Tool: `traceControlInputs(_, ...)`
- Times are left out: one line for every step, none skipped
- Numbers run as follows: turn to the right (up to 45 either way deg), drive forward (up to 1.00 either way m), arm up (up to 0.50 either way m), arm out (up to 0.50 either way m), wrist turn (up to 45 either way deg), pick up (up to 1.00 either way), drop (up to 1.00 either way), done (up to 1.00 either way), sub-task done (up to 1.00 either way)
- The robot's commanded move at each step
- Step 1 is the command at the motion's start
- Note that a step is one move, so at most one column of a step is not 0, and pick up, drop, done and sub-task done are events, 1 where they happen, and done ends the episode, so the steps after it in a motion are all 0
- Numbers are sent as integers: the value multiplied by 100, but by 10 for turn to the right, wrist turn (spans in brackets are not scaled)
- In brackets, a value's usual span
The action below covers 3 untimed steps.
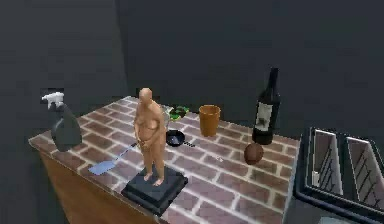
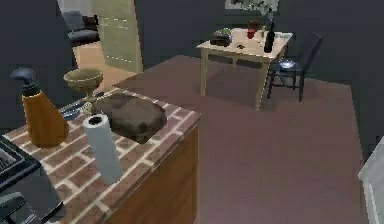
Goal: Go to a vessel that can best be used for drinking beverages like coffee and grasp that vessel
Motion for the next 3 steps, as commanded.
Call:
traceControlInputs(450, 0, 0, 0, 0, 0, 0, 0, 0)
traceControlInputs(270, 0, 0, 0, 0, 0, 0, 0, 0)
traceControlInputs(30, 0, 0, 0, 0, 0, 0, 0, 0)
